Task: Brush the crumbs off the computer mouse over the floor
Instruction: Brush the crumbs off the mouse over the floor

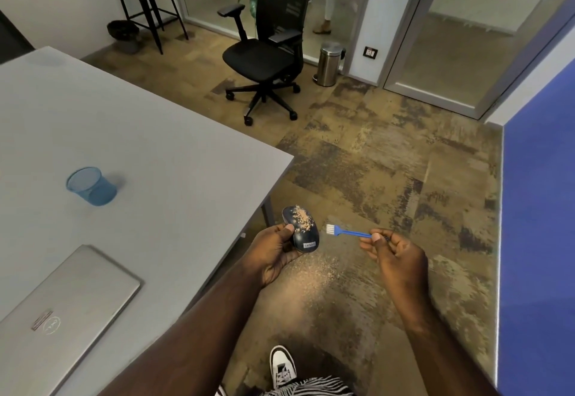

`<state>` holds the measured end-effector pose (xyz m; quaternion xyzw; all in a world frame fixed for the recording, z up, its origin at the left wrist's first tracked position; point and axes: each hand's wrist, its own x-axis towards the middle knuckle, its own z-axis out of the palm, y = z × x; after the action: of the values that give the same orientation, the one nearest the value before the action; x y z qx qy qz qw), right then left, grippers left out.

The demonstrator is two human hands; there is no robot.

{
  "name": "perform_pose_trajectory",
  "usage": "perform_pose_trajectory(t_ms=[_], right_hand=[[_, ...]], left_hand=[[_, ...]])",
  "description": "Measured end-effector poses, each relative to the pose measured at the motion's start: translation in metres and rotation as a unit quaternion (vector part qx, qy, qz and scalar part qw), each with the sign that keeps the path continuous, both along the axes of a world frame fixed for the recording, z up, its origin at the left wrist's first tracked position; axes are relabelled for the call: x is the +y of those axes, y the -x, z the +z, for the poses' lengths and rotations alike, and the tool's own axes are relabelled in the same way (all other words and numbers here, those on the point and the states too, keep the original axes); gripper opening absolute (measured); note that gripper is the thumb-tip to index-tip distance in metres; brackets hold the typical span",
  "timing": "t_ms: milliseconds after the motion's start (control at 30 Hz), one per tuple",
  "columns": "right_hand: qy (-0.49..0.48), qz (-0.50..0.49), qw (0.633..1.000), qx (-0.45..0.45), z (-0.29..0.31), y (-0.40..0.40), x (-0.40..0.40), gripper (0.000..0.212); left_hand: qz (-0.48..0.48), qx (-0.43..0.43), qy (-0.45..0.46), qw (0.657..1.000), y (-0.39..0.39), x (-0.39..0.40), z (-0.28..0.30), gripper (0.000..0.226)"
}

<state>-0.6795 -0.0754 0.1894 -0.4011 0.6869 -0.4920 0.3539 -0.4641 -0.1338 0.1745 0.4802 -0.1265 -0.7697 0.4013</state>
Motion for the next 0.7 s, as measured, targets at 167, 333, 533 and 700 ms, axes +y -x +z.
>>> perform_pose_trajectory(t_ms=[167, 333, 533, 700], right_hand=[[-0.015, 0.024, 0.999, 0.028, 0.001, 0.000, -0.003, 0.013], [0.001, 0.008, 1.000, -0.010, 0.007, 0.004, -0.005, 0.016], [-0.006, -0.007, 0.999, 0.036, 0.008, 0.006, -0.007, 0.021], [-0.020, 0.030, 0.997, 0.068, 0.008, 0.002, -0.007, 0.014]], left_hand=[[-0.002, 0.003, 0.007, 1.000, 0.004, -0.006, 0.000, 0.021], [-0.010, -0.004, 0.016, 1.000, 0.007, -0.009, 0.000, 0.021], [-0.010, -0.008, 0.020, 1.000, 0.009, -0.009, 0.001, 0.021], [-0.007, -0.011, 0.025, 1.000, 0.011, -0.008, 0.000, 0.022]])
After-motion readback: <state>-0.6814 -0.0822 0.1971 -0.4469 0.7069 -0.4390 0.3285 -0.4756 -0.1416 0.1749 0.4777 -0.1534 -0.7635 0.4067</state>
